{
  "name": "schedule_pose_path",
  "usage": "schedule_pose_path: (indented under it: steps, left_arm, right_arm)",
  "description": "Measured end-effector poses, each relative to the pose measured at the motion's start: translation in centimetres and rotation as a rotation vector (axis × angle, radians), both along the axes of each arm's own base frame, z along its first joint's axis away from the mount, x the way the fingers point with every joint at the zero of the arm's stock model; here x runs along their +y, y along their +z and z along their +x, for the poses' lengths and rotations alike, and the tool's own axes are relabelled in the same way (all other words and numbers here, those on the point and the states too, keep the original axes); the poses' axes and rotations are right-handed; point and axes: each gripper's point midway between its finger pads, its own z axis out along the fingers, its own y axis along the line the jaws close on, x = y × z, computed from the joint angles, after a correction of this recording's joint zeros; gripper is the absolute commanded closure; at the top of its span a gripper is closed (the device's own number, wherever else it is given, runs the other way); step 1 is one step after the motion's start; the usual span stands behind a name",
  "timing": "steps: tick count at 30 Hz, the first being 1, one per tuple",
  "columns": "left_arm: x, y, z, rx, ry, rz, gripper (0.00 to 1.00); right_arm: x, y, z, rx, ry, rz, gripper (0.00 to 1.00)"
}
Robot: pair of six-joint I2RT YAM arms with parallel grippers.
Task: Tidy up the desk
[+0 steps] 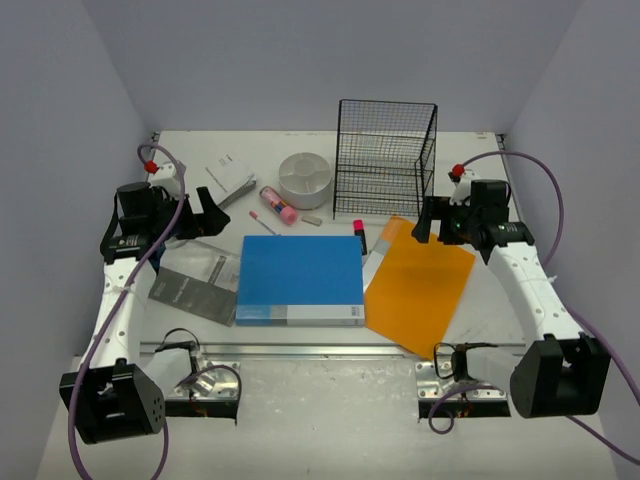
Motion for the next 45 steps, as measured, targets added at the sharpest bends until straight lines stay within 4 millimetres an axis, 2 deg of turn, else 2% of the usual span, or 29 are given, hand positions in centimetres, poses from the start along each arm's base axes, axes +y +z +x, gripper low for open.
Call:
schedule_pose_path:
  steps: [4,8,10,16,20,23,27,30,34,40,45]
  left_arm:
    - [-0.3,0.1,-0.2,-0.016,-0.018,-0.005,0.00]
    - [-2.3,-0.5,-1.0,-0.024,-0.115,-0.017,0.04]
    - [-4.5,-1.1,-1.5,-0.018,-0.205,-0.006,0.05]
    - [-13.7,-3.7,-4.4,0.004,-0.529,-0.016,0.09]
    - [-18.8,-5.4,-4.8,0.026,-0.673,-0.029,0.10]
    - [-21.9,-6.5,-4.5,0.050,-0.743,-0.030,0.11]
    - [-26.1,-6.2,-2.0,0.003,-0.802,-0.055,0.12]
    - [-28.7,-6.3,-0.2,-0.033,-0.828,-0.079,0.12]
    - [-31.6,-8.1,1.2,-0.020,-0.850,-0.118,0.13]
    - [-34.5,-12.1,2.0,0.053,-0.861,-0.146,0.16]
    - [-36.1,-13.0,3.6,0.053,-0.851,-0.172,0.20]
  right_arm:
    - [-0.3,0.2,-0.1,-0.009,-0.014,0.017,0.01]
    - [-1.4,0.4,-0.3,-0.023,-0.062,0.041,0.01]
    - [-1.8,0.5,-0.4,-0.025,-0.080,0.046,0.01]
    - [-1.7,0.4,-0.5,-0.012,-0.092,0.064,0.01]
    - [-1.8,-0.2,-0.3,0.030,-0.107,0.075,0.01]
    - [-2.2,-0.8,-0.5,0.063,-0.128,0.093,0.01]
    - [-3.8,-1.1,-0.9,0.072,-0.188,0.145,0.01]
    - [-5.5,-2.4,-2.0,0.109,-0.257,0.185,0.01]
    - [-7.4,-4.5,-3.7,0.162,-0.339,0.229,0.03]
    - [-8.7,-8.2,-6.0,0.271,-0.419,0.300,0.08]
    - [-9.4,-9.5,-6.8,0.309,-0.455,0.356,0.12]
